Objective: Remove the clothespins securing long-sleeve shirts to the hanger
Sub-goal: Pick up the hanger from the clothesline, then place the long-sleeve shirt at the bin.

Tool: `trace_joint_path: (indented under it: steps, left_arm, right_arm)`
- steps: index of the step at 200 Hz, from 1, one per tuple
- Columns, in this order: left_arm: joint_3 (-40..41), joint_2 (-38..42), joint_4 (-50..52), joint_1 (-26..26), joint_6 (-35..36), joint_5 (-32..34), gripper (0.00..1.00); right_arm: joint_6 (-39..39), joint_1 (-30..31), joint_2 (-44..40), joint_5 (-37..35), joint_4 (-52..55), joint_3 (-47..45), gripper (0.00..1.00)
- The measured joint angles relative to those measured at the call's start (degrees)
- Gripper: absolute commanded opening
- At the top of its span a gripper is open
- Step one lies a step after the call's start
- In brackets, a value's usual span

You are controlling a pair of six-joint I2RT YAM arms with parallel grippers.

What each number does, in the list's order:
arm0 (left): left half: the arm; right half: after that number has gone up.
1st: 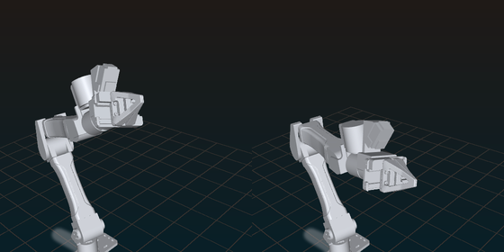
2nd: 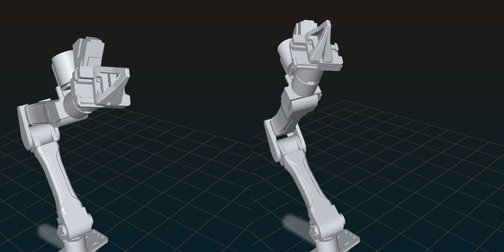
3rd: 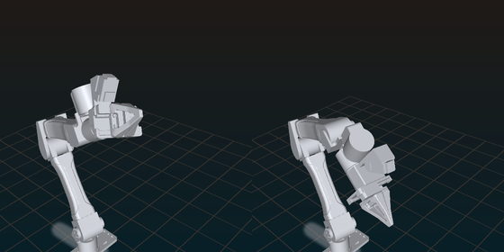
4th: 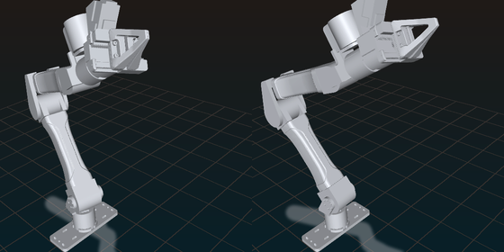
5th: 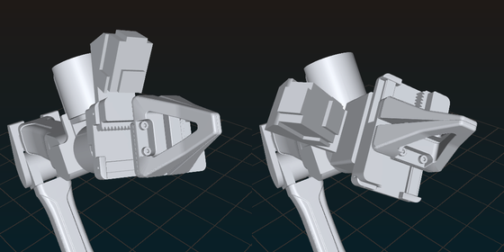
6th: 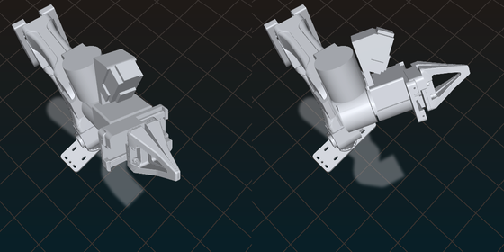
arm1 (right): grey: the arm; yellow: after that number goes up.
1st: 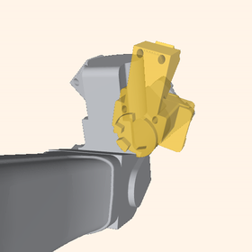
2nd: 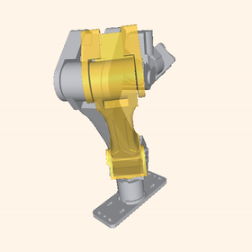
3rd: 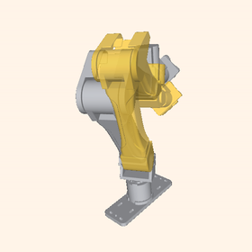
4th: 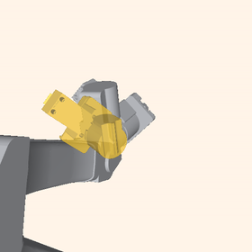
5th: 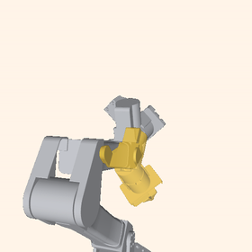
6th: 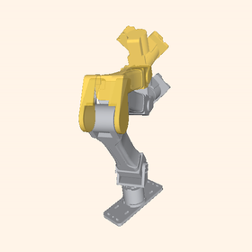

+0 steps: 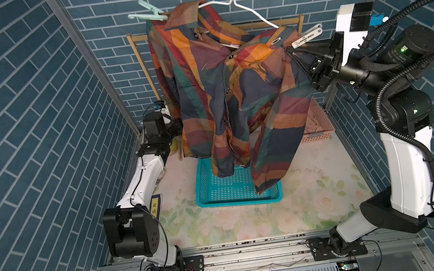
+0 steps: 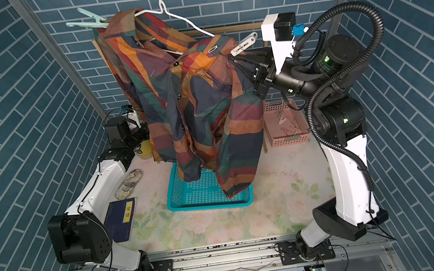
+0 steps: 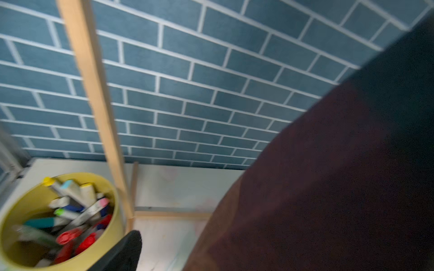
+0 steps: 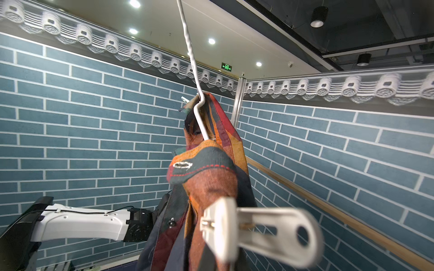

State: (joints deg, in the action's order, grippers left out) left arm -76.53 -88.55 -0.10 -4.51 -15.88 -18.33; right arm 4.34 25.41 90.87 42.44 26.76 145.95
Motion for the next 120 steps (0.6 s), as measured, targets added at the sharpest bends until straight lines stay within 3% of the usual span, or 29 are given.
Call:
trace_joint_path:
  steps: [31, 74, 120]
  left_arm:
    - [-0.72, 0.07, -0.15, -3.52, 0.39, -5.18, 0.96]
    - [-0.72, 2.69, 2.34, -8.55, 1.36, -8.31, 0.95]
    - [0.55, 7.08, 5.05, -10.08, 1.64, -7.78, 0.95]
  right_arm:
    - [0.76, 2.01, 0.94, 1.09, -0.07, 1.79, 0.0]
    - [-0.42, 2.91, -5.81, -1.77, -1.77, -14.01, 0.0]
    - [-2.36, 2.89, -3.85, -5.97, -1.51, -15.3, 0.0]
